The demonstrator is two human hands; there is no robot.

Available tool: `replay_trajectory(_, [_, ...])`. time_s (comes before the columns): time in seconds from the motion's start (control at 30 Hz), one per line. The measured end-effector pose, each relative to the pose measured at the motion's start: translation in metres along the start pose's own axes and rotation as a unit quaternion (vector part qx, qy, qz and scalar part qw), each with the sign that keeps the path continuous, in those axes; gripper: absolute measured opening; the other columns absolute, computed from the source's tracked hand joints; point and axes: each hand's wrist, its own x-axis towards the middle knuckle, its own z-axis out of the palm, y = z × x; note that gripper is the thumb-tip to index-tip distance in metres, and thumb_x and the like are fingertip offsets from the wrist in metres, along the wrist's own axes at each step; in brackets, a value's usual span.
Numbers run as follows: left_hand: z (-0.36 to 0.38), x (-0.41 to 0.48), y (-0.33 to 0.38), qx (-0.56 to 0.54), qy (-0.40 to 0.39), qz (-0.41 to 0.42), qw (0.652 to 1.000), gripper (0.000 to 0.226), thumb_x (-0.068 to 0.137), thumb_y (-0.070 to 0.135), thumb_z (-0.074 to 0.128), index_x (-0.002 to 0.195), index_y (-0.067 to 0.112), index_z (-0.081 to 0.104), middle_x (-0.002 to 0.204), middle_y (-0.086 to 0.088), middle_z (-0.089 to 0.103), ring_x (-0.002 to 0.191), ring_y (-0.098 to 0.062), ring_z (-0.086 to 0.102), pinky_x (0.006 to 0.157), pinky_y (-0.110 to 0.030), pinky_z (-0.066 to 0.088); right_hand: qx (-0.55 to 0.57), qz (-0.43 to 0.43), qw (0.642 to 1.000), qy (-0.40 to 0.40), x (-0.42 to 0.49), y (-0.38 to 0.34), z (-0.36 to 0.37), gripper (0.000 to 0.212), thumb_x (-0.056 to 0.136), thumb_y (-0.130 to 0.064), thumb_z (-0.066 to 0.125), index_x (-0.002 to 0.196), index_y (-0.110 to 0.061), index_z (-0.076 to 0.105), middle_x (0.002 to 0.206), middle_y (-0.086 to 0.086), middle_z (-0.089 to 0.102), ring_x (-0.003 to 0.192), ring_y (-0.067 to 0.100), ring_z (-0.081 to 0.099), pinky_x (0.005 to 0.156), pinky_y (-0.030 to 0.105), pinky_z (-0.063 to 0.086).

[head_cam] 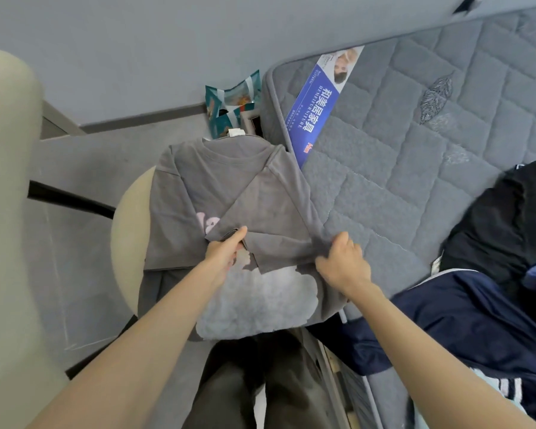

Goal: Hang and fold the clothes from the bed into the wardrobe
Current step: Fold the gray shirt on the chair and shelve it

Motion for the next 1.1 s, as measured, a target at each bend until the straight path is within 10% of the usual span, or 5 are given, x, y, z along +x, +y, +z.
replay_trajectory(0.53, [0.023, 0.045, 0.025, -0.206, 0.085, -0.116, 0.968, 0.058, 0.088, 0.018, 0.068, 0.133, 0.035, 0.035, 0.100, -0.012, 0.064, 0.083, -0.029, 0.063, 0.071, -0.042, 0.049, -0.133, -0.232, 0.963, -0.030, 0.144, -0.118, -0.032, 0.034, 0.098, -0.026, 0.043, 0.132, -0.024, 0.039, 0.116, 0.015, 0.060, 0.102, 0.035, 0.058, 0.072, 0.035, 0.039])
replay_trajectory(0.63, [0.028, 0.045, 0.019, -0.138, 0.124, -0.054, 0.981, 0.060, 0.091, 0.004, 0.058, 0.140, 0.028, 0.033, 0.111, -0.018, 0.060, 0.106, -0.036, 0.061, 0.089, -0.050, 0.051, -0.129, -0.255, 0.958, -0.009, 0.149, -0.112, -0.039, 0.021, 0.098, -0.026, 0.041, 0.116, -0.016, 0.043, 0.105, 0.017, 0.060, 0.093, 0.037, 0.057, 0.069, 0.036, 0.039])
replay_trajectory(0.77, [0.028, 0.047, 0.035, 0.021, 0.154, 0.064, 0.986, 0.016, 0.096, 0.017, 0.054, 0.084, 0.010, 0.047, 0.083, -0.010, 0.055, 0.087, -0.023, 0.060, 0.087, -0.035, 0.051, 0.038, -0.199, 0.972, 0.118, 0.150, -0.091, -0.063, 0.011, 0.089, -0.028, 0.045, 0.095, -0.019, 0.041, 0.080, 0.006, 0.060, 0.072, 0.033, 0.052, 0.059, 0.034, 0.037])
replay_trajectory(0.93, [0.035, 0.053, 0.080, 0.039, 0.151, 0.159, 0.975, 0.009, 0.100, 0.016, 0.045, 0.106, 0.012, 0.049, 0.102, -0.003, 0.063, 0.095, -0.021, 0.060, 0.082, -0.015, 0.043, 0.130, -0.075, 0.977, 0.151, 0.170, -0.068, -0.087, 0.031, 0.091, -0.016, 0.044, 0.122, -0.022, 0.043, 0.087, 0.011, 0.065, 0.077, 0.031, 0.055, 0.061, 0.032, 0.035])
replay_trajectory(1.1, [0.032, 0.052, 0.081, 0.047, 0.198, 0.171, 0.964, 0.015, 0.098, 0.014, 0.049, 0.112, 0.012, 0.052, 0.108, -0.003, 0.062, 0.083, -0.013, 0.054, 0.068, -0.016, 0.037, 0.055, -0.296, 0.946, 0.121, 0.154, -0.082, -0.074, 0.030, 0.090, -0.016, 0.051, 0.119, -0.022, 0.051, 0.112, 0.003, 0.055, 0.104, 0.025, 0.051, 0.073, 0.038, 0.046])
